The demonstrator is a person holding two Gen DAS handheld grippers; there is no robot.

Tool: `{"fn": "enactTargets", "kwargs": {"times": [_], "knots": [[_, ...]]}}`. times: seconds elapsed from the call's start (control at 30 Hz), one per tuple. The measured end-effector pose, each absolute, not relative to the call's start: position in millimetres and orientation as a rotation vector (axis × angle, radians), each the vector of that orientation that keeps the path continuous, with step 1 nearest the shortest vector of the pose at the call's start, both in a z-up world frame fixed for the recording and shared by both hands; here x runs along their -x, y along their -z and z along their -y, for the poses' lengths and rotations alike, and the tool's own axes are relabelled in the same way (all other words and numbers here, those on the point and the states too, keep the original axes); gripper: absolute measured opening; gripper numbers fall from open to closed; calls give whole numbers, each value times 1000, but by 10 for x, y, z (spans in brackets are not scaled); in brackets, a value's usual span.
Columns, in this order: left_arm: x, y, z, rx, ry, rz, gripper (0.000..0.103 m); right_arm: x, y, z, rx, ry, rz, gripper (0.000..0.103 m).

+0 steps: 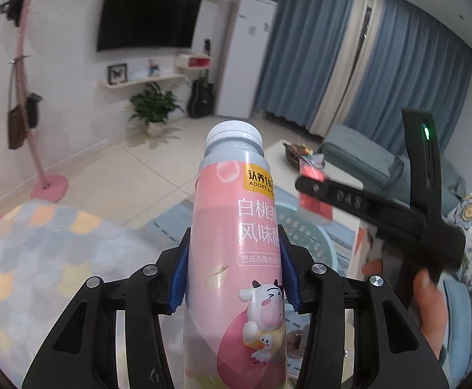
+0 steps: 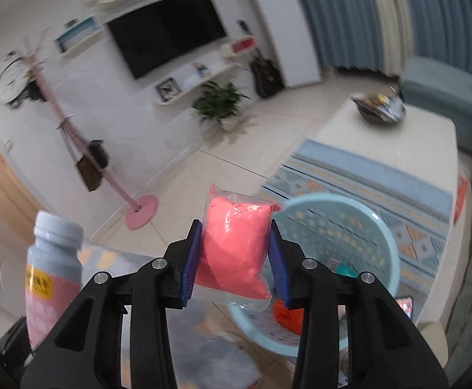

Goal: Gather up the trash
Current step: 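Carry pink bottle and pink packet over the basket and open both tools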

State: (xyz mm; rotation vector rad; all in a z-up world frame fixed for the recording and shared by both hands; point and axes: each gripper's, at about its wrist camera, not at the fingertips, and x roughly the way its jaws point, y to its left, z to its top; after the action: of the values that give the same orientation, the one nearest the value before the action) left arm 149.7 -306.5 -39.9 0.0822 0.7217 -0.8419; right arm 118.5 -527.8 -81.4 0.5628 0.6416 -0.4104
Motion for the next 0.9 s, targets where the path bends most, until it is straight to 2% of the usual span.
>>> {"fn": "enactTargets", "kwargs": {"times": [0.47, 0.53, 0.6, 0.7, 0.83, 0.9], "knots": [[-1839, 966, 4163, -164, 851, -831, 46, -1044, 1966, 6116, -809, 557, -827, 39], [-1814, 987, 4210, -190, 843, -806, 48, -1015, 2010, 6149, -810, 570, -827, 39], [-1810, 991, 4239, -185, 853, -812, 58, -1002, 2014, 6186, -814, 578, -823, 42], [-1825, 1012, 4161, -156, 843, -824, 59, -959, 1966, 6197, -811, 583, -810, 50], [-1825, 973, 4007, -110, 825, -821, 60, -926, 1840, 6107, -786, 561, -797, 51], [-1815, 938, 3919, -88, 816, -814, 63, -908, 1762, 6025, -761, 545, -795, 51]]}}
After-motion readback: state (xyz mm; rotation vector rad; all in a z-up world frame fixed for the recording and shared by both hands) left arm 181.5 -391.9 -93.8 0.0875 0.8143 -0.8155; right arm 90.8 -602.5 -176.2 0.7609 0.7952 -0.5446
